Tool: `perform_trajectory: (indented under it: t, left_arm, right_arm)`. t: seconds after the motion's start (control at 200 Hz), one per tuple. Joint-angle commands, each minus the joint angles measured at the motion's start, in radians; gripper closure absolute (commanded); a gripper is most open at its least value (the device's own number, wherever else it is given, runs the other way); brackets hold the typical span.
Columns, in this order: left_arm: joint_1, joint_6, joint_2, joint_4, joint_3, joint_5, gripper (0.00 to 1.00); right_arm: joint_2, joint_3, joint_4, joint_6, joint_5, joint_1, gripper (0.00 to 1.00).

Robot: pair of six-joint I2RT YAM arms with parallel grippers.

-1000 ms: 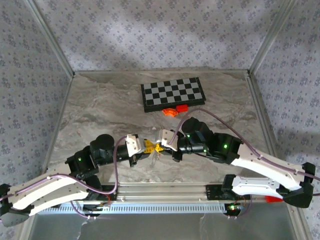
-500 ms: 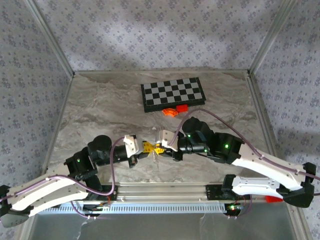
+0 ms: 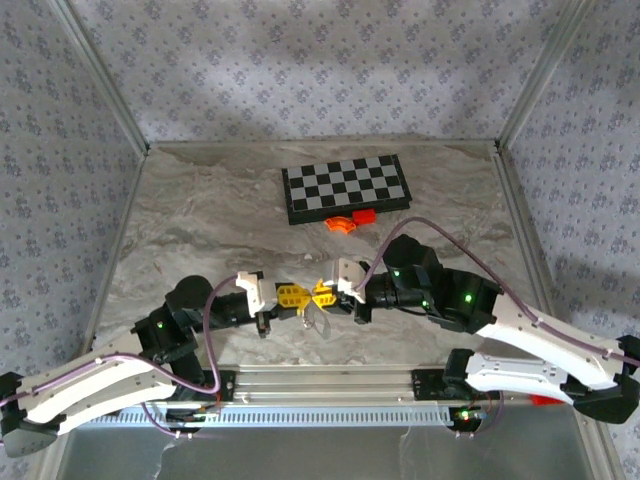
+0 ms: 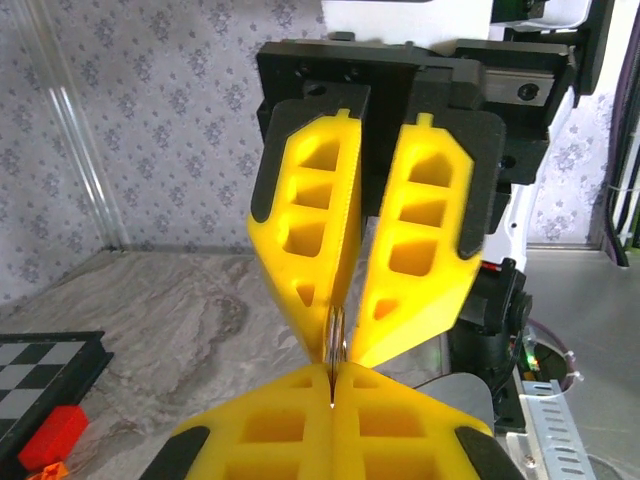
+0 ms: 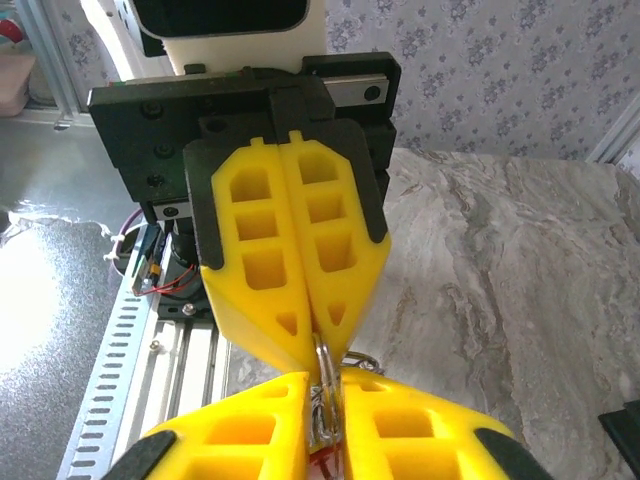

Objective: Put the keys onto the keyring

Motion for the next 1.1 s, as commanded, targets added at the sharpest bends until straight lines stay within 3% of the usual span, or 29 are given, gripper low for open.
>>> perform_trajectory:
  t: [0.0,0.13,0.245,0.355,0.455,0.655,1.094]
  left_arm:
    - [0.001,-0.030,-0.004,0.123,-0.005,0.042,1.00]
    - [0.001,-0.031,0.001,0.125,-0.011,0.038,1.00]
    - [0.001,-0.010,-0.001,0.053,0.006,-0.018,1.00]
    - [0.001,0.034,0.015,-0.071,0.050,-0.089,0.89]
    - [0.001,0.064,0.045,-0.146,0.084,-0.131,0.89]
    - [0.001,0.077,0.097,-0.174,0.115,-0.127,0.90]
    - [0.001,0.057,0.078,-0.126,0.091,-0.084,0.89]
  right_arm:
    - [-0.017,-0.011,0.026,0.018,-0.024,-0.007,0.90]
    - [-0.024,-0.013,0.025,0.009,0.002,-0.010,1.00]
    - [-0.018,-0.002,-0.002,0.002,0.052,-0.006,1.00]
    - [0.002,0.023,-0.068,-0.037,0.084,0.002,1.00]
    - [0.021,0.049,-0.123,-0.066,0.105,0.011,1.00]
    - [0.054,0.084,-0.187,-0.089,0.126,0.019,1.00]
    - [0.073,0.074,-0.147,-0.068,0.067,0.020,1.00]
